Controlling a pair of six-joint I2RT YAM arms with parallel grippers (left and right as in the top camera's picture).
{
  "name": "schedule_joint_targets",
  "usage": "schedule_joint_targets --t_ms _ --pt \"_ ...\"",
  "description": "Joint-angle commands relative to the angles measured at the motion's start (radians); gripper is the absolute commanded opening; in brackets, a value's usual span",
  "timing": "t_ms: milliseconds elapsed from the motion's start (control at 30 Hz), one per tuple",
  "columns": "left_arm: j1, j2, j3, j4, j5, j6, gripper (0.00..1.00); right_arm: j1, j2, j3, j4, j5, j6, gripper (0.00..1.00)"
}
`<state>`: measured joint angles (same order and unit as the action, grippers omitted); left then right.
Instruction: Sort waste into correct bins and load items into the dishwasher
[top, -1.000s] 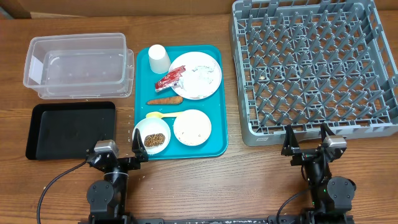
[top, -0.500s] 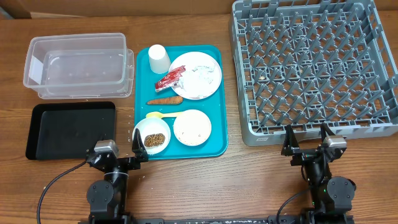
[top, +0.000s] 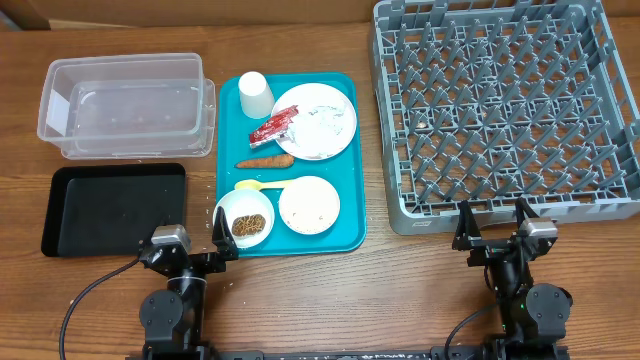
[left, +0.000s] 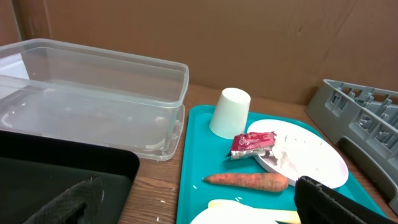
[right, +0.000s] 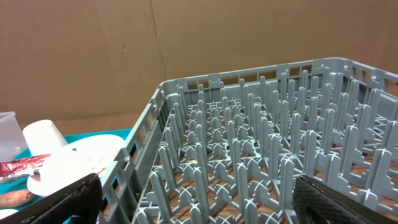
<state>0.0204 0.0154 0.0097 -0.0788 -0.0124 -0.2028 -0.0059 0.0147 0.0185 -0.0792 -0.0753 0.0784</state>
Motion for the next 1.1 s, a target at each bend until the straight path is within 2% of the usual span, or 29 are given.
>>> schedule_joint_targets --t_ms 0,167,300,567,700,800,900,1067 --pt "0.005 -0.010 -0.005 0.004 0.002 0.000 1.00 0.005 -0.012 -0.010 0.011 -0.006 0.003 1.00" --pt "0.005 -0.010 -0.005 0.045 0.032 -0.010 1.00 0.005 -0.011 -0.007 0.076 -0.062 0.003 1.00" --pt "0.005 -0.010 0.021 0.111 0.057 -0.011 1.00 0.005 -0.011 0.035 0.064 -0.125 0.003 1.00" --pt "0.005 0.073 0.215 0.081 0.058 0.050 1.00 0.005 0.014 0.229 -0.041 -0.139 -0.001 1.00" --pt "0.005 0.214 0.367 0.055 0.061 0.085 1.00 0.005 0.077 0.352 -0.122 -0.139 -0.002 1.00" --pt "0.005 0.357 0.512 -0.014 0.064 0.108 1.00 0.005 0.148 0.457 -0.196 -0.136 -0.056 1.00" --pt "0.005 0.517 0.679 -0.118 0.066 0.128 1.00 0.005 0.232 0.563 -0.272 -0.123 -0.111 1.00" --pt "0.005 0.837 1.065 -0.379 0.087 0.141 1.00 0.005 0.420 0.772 -0.422 -0.092 -0.113 1.00"
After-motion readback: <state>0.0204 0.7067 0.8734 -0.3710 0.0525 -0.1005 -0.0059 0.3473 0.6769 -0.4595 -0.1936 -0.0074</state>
